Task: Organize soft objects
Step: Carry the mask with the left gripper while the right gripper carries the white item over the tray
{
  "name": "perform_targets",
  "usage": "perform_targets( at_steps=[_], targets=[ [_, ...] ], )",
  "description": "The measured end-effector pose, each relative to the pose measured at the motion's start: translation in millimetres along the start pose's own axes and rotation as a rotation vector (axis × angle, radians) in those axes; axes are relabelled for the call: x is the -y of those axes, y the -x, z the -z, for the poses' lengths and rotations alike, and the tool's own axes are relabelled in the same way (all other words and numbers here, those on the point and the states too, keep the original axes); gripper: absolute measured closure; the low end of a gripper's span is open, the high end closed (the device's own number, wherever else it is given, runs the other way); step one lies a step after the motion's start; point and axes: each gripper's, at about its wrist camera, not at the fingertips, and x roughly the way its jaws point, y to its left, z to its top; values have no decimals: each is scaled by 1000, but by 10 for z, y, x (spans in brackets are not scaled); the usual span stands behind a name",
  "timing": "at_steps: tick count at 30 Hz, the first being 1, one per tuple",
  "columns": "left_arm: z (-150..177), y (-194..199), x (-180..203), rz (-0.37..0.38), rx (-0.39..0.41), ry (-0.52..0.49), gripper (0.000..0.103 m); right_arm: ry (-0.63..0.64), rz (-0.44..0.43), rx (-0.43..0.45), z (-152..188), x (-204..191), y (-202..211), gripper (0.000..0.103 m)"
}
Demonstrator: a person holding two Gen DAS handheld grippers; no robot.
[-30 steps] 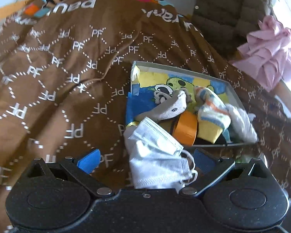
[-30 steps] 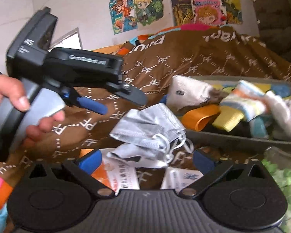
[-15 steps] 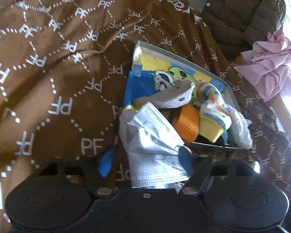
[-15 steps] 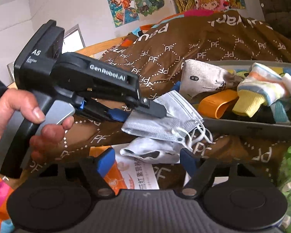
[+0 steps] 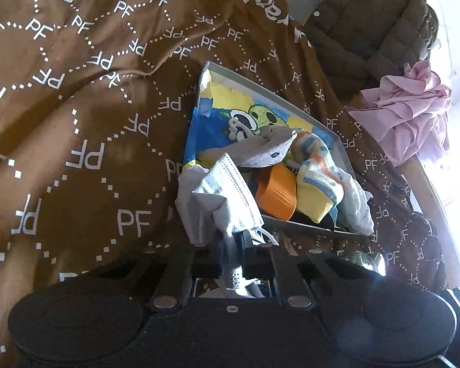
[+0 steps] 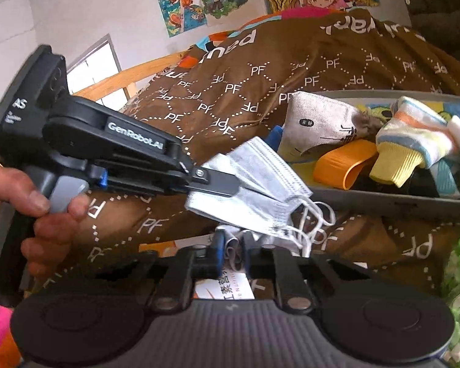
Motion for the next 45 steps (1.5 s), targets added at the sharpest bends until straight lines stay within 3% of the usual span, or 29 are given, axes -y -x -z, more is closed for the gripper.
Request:
perform_targets(
  at_steps=[9,17,29,35,41,45],
  targets=[
    [20,293,193,-16,110,-154,100,224,117,96,-43,-120,338,98],
    [-141,318,574,72,227,-218,100,279,201,150,-438,176,625,98],
    [-376,-289,1237,241,330,-249,100,340,390,185,-849,736,816,98],
    [-461,-628,1392,304,386,-188,101,412,473,174,-1039,940,759,98],
    [-547,-983,1447,308,437,-130,101,407,545,154,-1185,1232,584,98],
    [-571,-1219,1420,272,424,-105,101,351,602,136,-1219,1493,392,98]
  ],
)
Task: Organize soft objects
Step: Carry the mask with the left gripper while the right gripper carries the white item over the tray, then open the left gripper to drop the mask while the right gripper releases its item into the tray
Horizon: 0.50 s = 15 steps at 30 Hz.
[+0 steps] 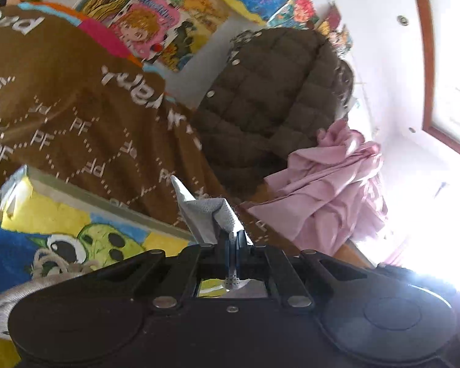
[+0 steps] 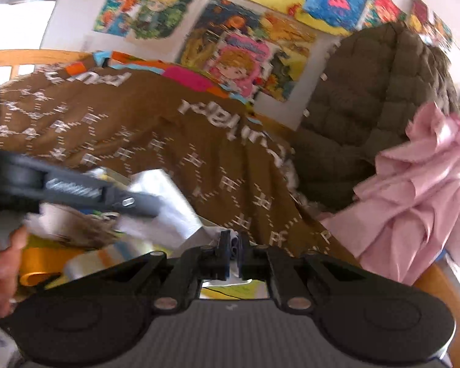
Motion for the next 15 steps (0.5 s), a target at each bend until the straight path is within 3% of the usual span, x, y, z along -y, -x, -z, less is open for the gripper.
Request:
perform_targets(
  at_steps=[7,15],
  targets=[
    [162,-163,-136,-83,-82,-2,101,-68,78,-73,257,140,-315,98],
    [275,-134,-175,-117,-131,-49,100,-137,73,-127,475,176,-329,97]
  ],
)
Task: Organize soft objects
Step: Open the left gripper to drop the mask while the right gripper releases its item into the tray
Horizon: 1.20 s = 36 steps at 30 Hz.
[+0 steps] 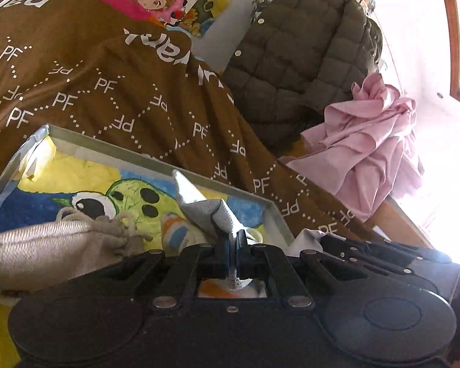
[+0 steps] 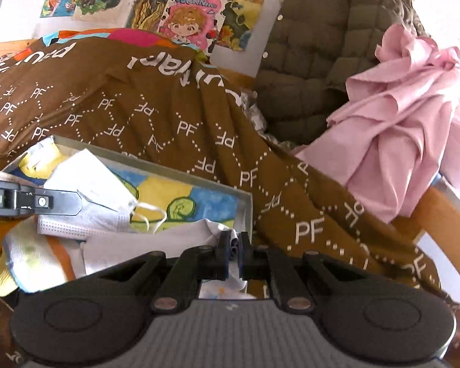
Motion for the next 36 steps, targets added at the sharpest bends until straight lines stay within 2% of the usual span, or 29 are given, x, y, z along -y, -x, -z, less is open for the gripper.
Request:
perform_targets(
  at_steps=[2,8,10,18,22,26,31,36],
  targets=[
    [38,10,18,-9,-11,-12,100,-15,-6,-10,22,1,1,97],
    [90,25,85,-32,-27,-41,95,-77,-37,-29,68,40,-13,87],
    [88,36,98,-30,-28,-41,91,-97,-38,-28,72,63,-10,79],
    [94,65,184,-52,-35,-75,86,-135,-48,-5,88,156,94,58],
    [88,108,241,-63,-33,-106,75,-161,-55,6,98,188,176,49],
    [92,205,317,-78,-17,-161,68,-183,-68,26,100,204,300,41],
    [92,369,410,-97,10,-209,48,-203,-81,53,68,218,477,32],
    [113,543,508,-126,30,-236,33,-224,-93,77,46,242,658,24]
  ],
)
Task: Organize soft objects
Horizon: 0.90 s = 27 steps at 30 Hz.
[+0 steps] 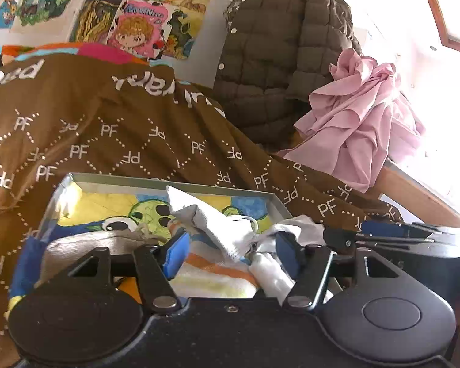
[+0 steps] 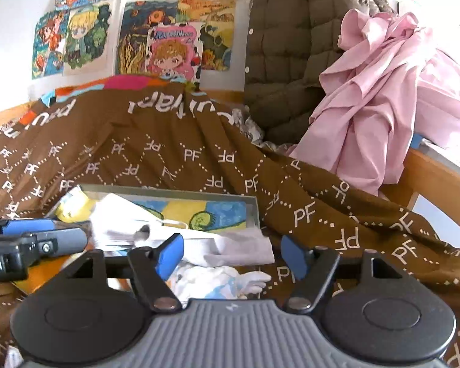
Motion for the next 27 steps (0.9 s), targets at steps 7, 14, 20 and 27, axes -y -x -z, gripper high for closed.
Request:
perform_targets(
  at_steps=[7,14,20,27],
  targets=[
    [-28,327,53,-65,49,-29,9,-28,-23,36,-4,-17,295,12],
    [-52,645,105,-109,71,-72,1,-46,-32,56,25,-39,574,6],
    [-27,930,187,-131,92,-105,1,-55,-43,69,111,-83,887,3],
    [103,1209,273,-173,65,-68,1,-58,-50,86,210,-146,1273,2]
  ],
)
